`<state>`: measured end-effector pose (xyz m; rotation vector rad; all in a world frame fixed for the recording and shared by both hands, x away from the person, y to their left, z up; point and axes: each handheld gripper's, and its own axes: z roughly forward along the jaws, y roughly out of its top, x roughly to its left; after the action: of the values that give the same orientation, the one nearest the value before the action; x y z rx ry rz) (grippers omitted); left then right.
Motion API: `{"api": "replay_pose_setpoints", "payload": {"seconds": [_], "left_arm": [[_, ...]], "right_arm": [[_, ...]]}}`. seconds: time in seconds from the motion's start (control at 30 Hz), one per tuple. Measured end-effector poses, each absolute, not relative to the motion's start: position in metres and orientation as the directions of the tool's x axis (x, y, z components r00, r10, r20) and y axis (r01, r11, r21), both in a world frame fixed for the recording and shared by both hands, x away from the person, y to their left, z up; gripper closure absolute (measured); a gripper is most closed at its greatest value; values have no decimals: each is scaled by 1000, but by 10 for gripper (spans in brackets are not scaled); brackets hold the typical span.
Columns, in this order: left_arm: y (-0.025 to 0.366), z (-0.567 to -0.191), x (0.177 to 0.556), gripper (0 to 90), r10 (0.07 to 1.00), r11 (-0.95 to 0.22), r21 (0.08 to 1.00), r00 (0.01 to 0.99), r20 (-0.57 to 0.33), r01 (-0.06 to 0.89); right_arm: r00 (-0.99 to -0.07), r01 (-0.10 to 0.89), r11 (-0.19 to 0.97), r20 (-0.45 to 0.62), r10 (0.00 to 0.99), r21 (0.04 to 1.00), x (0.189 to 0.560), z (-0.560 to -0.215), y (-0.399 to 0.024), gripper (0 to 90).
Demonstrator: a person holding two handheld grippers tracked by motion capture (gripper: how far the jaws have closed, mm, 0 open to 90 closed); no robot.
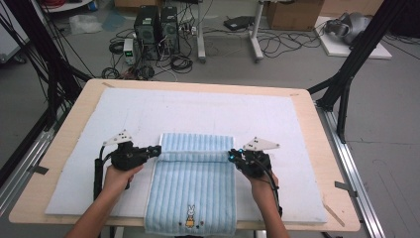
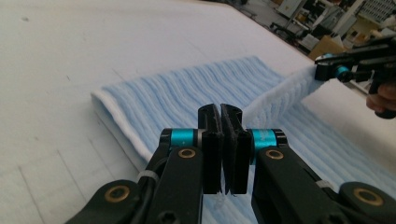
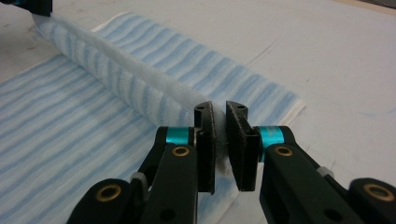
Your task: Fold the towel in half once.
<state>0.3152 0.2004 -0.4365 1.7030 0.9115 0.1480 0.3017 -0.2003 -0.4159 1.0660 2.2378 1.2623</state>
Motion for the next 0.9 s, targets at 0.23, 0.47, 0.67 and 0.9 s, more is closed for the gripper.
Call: {"api": "replay_pose_setpoints", "payload": {"seconds": [0.23, 0.47, 0.67, 0.9], "left_arm": [[198, -436, 291, 867, 631, -100, 872, 708, -316, 478], [203, -434, 275, 867, 614, -121, 868, 723, -316, 481], [203, -438, 274, 841, 613, -124, 848, 712, -342, 515], [211, -433, 289, 520, 692, -43, 846, 627, -359, 531]], "right_arm": [[-670, 438, 346, 44, 741, 830, 276, -422, -201, 822], [-688, 420, 361, 32, 725, 833, 254, -420, -202, 822], [-704, 437, 408, 22, 710, 801, 247, -428, -201, 803], [-661, 419, 295, 66, 748, 859, 256, -416, -204, 612]]}}
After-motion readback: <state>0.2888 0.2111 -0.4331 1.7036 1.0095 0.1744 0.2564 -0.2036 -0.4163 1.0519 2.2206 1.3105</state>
